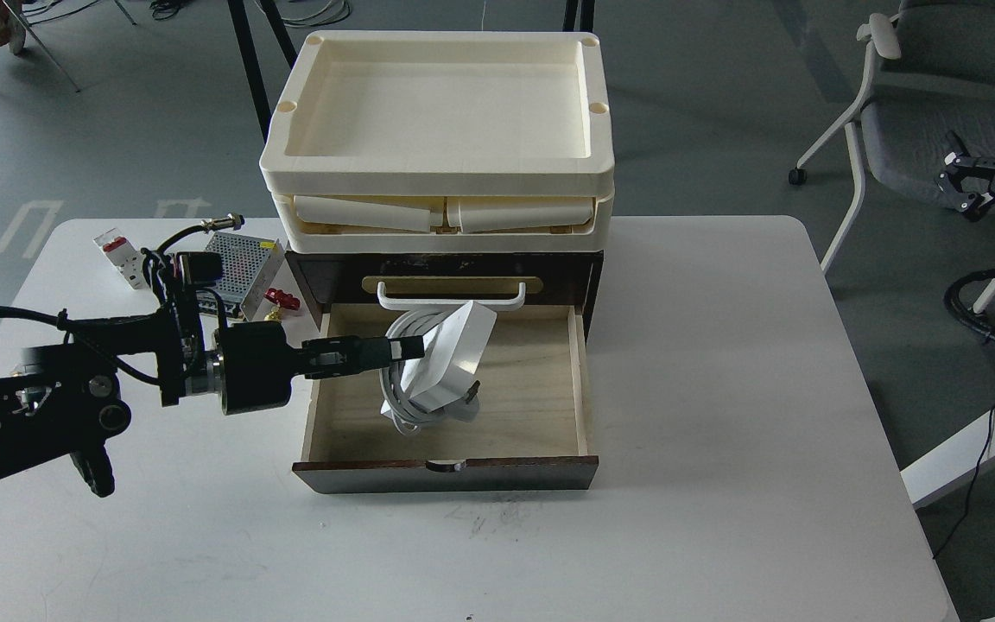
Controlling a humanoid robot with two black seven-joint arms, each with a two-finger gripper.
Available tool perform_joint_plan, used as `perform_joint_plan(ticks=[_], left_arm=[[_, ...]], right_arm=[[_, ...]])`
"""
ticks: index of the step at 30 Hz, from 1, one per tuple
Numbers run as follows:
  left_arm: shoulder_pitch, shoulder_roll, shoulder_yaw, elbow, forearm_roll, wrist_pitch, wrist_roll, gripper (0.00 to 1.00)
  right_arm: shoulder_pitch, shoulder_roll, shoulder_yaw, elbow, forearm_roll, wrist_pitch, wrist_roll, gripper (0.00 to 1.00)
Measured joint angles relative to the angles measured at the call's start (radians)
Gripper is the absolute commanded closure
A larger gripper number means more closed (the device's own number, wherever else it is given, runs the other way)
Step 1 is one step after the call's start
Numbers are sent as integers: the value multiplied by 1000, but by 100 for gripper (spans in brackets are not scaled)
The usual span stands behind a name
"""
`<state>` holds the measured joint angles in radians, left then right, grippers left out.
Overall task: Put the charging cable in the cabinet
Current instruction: 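Lower the power strip into the drawer and open the left gripper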
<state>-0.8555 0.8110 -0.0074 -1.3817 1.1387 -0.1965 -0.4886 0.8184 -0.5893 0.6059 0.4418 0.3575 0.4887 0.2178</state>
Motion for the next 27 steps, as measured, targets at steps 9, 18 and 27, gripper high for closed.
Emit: perform_joint_plan(ticks=[9, 18, 27], left_arm=[[59, -97, 1, 142, 0, 0, 0, 95], [70, -169, 0, 203, -42, 0, 0, 79], [72, -216, -2, 208, -76, 2, 0, 58]], right_arm=[[-1, 4, 0, 0, 0, 0, 0, 0], [-5, 4, 1, 1, 0, 0, 1, 0], [-15, 1, 3, 2, 1, 0, 1, 0]])
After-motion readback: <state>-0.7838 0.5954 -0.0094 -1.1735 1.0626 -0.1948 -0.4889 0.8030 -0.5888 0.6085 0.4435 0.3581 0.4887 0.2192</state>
